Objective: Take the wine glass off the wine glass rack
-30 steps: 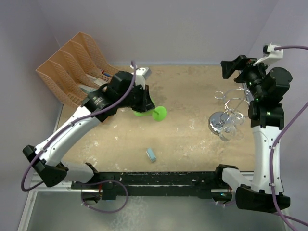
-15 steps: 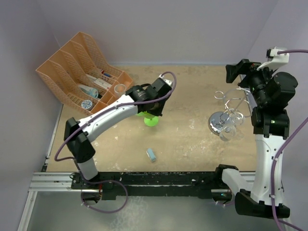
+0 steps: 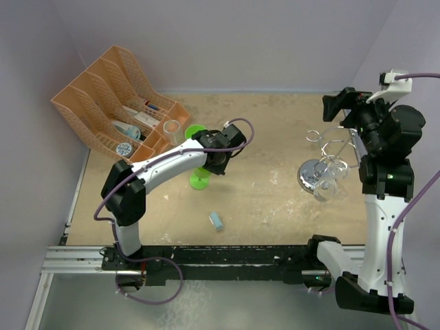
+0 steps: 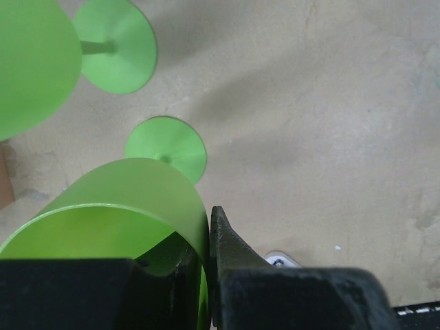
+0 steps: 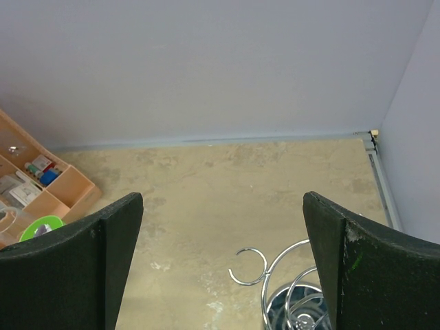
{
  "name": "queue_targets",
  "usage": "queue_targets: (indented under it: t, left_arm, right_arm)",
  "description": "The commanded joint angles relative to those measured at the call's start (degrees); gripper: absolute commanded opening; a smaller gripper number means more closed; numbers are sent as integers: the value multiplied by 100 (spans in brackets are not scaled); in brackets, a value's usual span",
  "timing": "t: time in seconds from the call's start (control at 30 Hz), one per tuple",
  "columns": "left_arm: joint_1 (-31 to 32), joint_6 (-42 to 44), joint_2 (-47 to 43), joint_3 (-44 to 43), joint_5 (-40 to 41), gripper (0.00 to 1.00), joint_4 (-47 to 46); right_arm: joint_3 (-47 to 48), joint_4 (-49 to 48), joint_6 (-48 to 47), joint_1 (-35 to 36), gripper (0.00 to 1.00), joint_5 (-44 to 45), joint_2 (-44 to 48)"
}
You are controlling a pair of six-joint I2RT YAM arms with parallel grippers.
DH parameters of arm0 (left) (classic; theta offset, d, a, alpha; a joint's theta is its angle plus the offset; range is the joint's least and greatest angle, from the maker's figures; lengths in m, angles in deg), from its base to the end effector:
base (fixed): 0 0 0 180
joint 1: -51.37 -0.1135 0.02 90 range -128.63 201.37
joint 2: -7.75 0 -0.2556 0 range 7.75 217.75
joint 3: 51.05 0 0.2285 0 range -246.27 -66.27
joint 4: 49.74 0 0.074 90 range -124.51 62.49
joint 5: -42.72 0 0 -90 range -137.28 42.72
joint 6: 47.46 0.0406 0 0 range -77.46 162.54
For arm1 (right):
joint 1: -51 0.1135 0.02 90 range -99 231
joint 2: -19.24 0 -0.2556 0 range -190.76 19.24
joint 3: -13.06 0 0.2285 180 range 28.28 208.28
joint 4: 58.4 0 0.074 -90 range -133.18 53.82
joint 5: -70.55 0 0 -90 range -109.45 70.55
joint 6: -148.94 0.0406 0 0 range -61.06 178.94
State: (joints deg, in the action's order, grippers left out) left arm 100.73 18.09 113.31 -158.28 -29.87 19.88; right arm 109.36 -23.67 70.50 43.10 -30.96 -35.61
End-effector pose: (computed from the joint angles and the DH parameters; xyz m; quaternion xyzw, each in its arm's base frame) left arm 0.2432 -0.2647 0.2619 0.1810 0.9536 0.0053 0.2404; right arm 0.1567 -0.0136 0.4871 0.0379 0.6643 0.0903 0.7411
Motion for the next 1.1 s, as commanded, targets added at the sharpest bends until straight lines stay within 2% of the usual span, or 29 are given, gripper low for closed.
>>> queue_targets:
  t: [0.0, 0.2, 0.33, 0.73, 1.07]
  left_arm:
    - [-183, -22, -255, 334, 126, 0, -329]
    - [-300, -16, -343, 569, 87, 1, -441]
    - [-340, -34, -421, 627, 70, 6, -456]
    - [-340, -57, -964, 514, 62, 36, -419]
    - [-348, 167, -1707, 358, 157, 64, -278]
  right_arm:
    - [-42, -176, -53, 8, 100, -141, 76]
    - [-146, -209, 8, 8, 100, -316, 101]
    - [-189, -227, 37, 8, 100, -369, 131]
    - [-172, -322, 184, 8, 100, -702, 43]
    - [-705, -686, 736, 15, 100, -1423, 215]
